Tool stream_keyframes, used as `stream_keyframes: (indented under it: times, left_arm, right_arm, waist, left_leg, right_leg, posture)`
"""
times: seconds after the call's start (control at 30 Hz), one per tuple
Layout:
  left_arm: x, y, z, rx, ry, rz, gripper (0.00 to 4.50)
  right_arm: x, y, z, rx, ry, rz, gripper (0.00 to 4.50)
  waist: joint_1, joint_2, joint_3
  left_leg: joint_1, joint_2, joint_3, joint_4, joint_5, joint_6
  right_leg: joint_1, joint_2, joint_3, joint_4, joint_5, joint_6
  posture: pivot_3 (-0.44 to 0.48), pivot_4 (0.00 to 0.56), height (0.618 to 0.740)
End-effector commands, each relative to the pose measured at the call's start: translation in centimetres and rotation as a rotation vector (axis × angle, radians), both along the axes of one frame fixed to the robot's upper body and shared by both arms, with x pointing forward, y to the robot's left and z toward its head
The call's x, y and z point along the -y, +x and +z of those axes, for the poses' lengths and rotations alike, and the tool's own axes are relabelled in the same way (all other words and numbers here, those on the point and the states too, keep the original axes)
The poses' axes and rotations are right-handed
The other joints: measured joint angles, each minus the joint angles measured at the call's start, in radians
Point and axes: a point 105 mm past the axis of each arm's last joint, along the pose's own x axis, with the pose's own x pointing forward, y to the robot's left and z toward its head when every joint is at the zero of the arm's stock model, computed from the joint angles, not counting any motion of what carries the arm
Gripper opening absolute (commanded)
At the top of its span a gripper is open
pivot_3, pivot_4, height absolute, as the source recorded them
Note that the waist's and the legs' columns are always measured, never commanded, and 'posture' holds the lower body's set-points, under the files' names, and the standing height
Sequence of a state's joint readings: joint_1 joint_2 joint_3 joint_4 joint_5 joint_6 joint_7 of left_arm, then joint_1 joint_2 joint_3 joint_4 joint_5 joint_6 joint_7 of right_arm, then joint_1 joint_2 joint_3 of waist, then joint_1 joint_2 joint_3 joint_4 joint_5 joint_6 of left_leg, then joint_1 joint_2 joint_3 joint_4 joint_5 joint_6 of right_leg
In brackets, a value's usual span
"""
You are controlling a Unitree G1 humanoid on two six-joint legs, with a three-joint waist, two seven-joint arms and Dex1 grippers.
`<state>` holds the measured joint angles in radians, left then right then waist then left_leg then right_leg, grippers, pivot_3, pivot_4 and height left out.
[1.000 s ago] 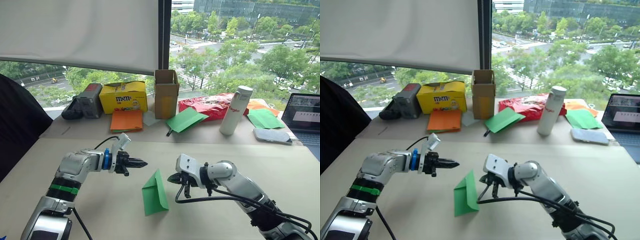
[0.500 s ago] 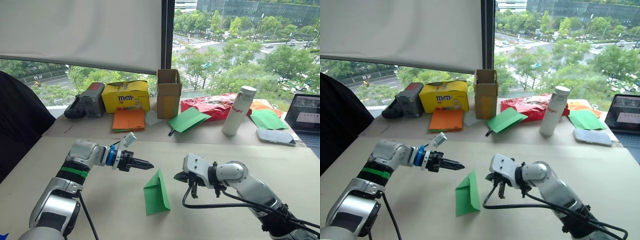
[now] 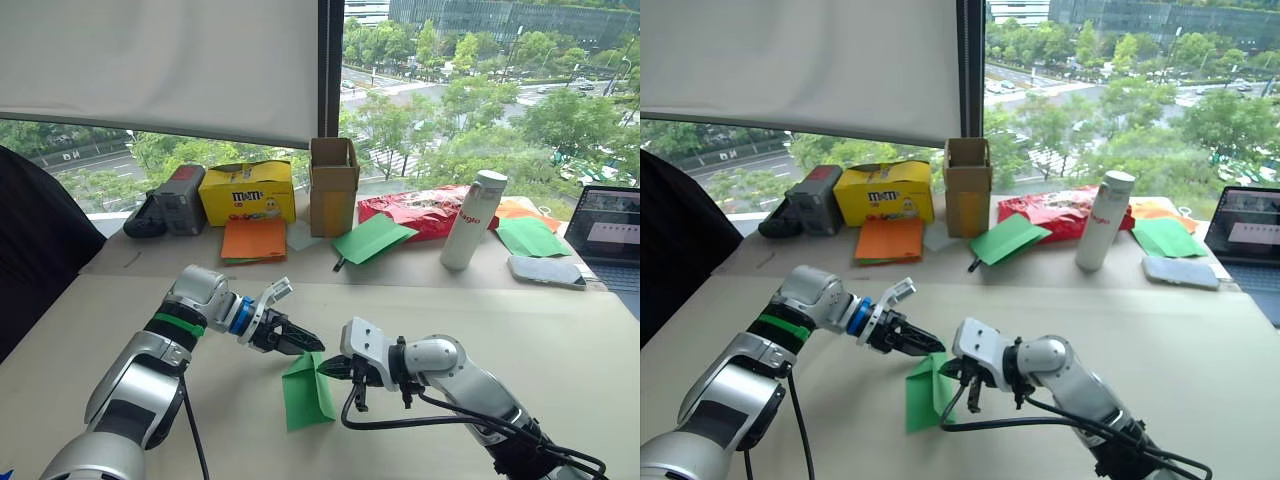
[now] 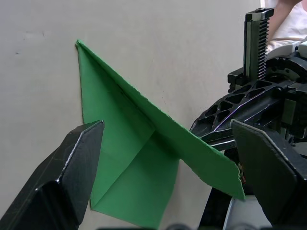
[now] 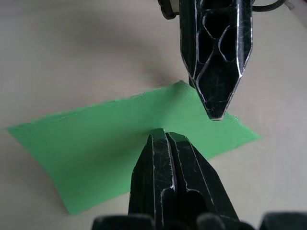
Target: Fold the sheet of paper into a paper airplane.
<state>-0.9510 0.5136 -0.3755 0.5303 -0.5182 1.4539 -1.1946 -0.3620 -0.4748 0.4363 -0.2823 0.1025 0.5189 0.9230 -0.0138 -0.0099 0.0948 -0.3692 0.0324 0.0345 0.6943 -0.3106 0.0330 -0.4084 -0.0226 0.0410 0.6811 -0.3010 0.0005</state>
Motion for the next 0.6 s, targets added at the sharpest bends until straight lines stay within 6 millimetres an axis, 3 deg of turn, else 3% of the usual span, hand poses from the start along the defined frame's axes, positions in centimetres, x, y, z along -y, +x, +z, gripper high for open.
stream_keyframes:
  times: [0.03, 0.2, 0.3, 0.6]
  left_arm:
    - [0.7, 0.1, 1.6, 0.002, -0.045, -0.011, 4.49]
    - [1.0, -0.1, 1.0, -0.018, -0.028, -0.022, 4.49]
    - [1.0, -0.2, 0.5, -0.026, -0.003, -0.017, 3.79]
    - [0.4, -0.4, -1.1, -0.033, 0.07, -0.016, 0.73]
  right_arm:
    - [-0.6, 0.0, 0.6, 0.03, 0.029, 0.032, 0.0]
    - [-0.7, 0.0, 0.5, 0.027, 0.027, 0.039, 0.0]
    - [-0.7, 0.0, 0.5, 0.029, 0.025, 0.039, 0.0]
    - [-0.5, 0.2, 0.5, 0.032, 0.017, 0.031, 0.0]
  waist:
    - [0.002, 0.0, 0.0]
    - [0.001, 0.0, 0.0]
    - [-0.001, 0.0, 0.0]
    - [-0.001, 0.0, 0.0]
  left_leg:
    - [0.0, 0.0, 0.0, 0.0, 0.0, 0.0]
    - [0.0, 0.0, 0.0, 0.0, 0.0, 0.0]
    - [0.0, 0.0, 0.0, 0.0, 0.0, 0.0]
    - [0.0, 0.0, 0.0, 0.0, 0.0, 0.0]
  right_leg:
    - [0.0, 0.0, 0.0, 0.0, 0.0, 0.0]
    - [0.0, 0.0, 0.0, 0.0, 0.001, -0.001]
    - [0.0, 0.0, 0.0, 0.0, 0.001, -0.001]
    - [0.0, 0.0, 0.0, 0.0, 0.001, -0.001]
  posture:
    - [0.0, 0.15, 0.656]
    - [0.0, 0.15, 0.656]
    - [0.0, 0.15, 0.656]
    - [0.0, 0.15, 0.656]
